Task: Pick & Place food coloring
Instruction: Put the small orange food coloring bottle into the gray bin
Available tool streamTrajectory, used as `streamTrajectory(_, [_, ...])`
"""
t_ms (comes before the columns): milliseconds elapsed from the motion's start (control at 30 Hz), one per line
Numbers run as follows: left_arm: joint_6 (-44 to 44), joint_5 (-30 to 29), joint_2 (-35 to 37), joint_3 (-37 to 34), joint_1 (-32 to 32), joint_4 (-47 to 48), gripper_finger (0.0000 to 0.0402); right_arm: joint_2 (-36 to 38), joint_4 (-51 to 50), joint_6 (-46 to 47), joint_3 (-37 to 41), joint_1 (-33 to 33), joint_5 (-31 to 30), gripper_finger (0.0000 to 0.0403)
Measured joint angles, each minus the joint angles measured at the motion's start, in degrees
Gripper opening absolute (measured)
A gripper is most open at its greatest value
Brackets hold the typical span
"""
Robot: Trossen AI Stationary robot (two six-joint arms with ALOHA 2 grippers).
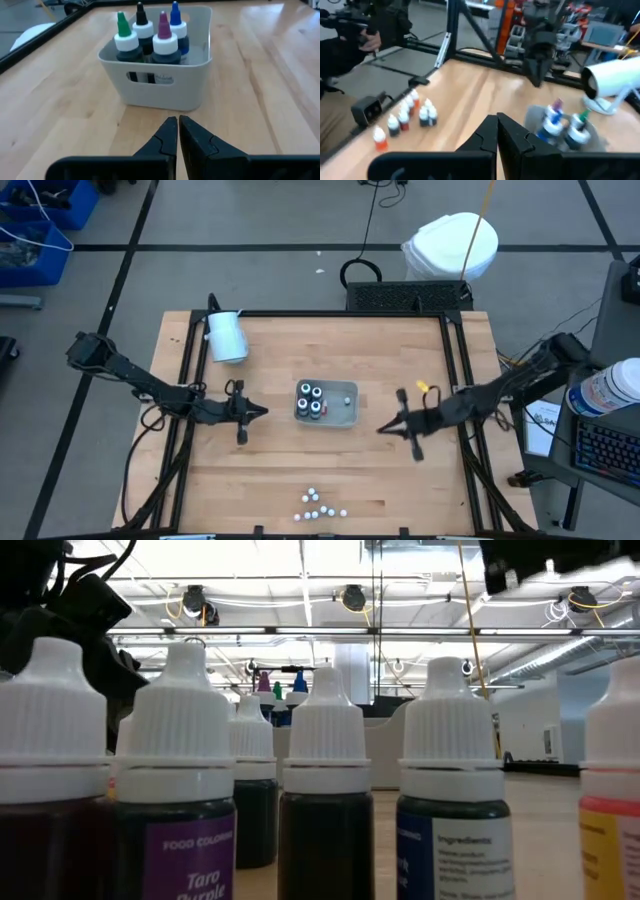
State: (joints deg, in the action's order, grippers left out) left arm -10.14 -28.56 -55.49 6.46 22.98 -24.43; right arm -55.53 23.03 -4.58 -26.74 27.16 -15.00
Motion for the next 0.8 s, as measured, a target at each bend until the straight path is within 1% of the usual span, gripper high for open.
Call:
streamTrajectory(167, [-0.1, 0.02, 0.0, 0.0, 0.0, -0.13, 0.002, -15.3, -13.47, 1.07, -15.61, 6.95, -8.07, 0.0])
streamTrajectory(233, [-0.1, 0.34, 0.0, 0.0, -0.01, -0.12, 0.0017, -21.0, -16.92, 1.82, -22.28, 9.38, -10.37, 0.0])
streamTrajectory(367, [0.58, 0.46, 0.0, 0.0, -0.02, 0.27, 0.0015, -31.31, -23.27, 8.35, -33.47, 12.28, -10.35, 0.0])
streamTrajectory(433, [2.31, 0.43, 0.0, 0.0, -0.02, 0.28, 0.0018, -35.67, -25.25, 11.86, -37.32, 13.28, -9.81, 0.0])
streamTrajectory(533, [4.44, 0.03, 0.0, 0.0, -0.06, 0.03, 0.0021, -41.37, -24.76, 15.31, -41.52, 14.33, -8.84, 0.0006])
streamTrajectory(633, [6.25, -0.01, 0.0, 0.0, -0.09, -0.85, 0.0021, -47.03, -24.59, 17.32, -45.73, 15.03, -8.71, 0.0031])
streamTrajectory(733, [8.88, 0.0, 0.0, 0.0, -0.09, -2.07, 0.0021, -51.42, -24.56, 17.42, -49.01, 15.71, -8.73, 0.0075])
streamTrajectory(800, [10.75, 0.02, 0.03, 0.02, -0.09, -2.95, 0.0021, -53.28, -24.52, 17.59, -49.88, 16.35, -8.69, 0.0109])
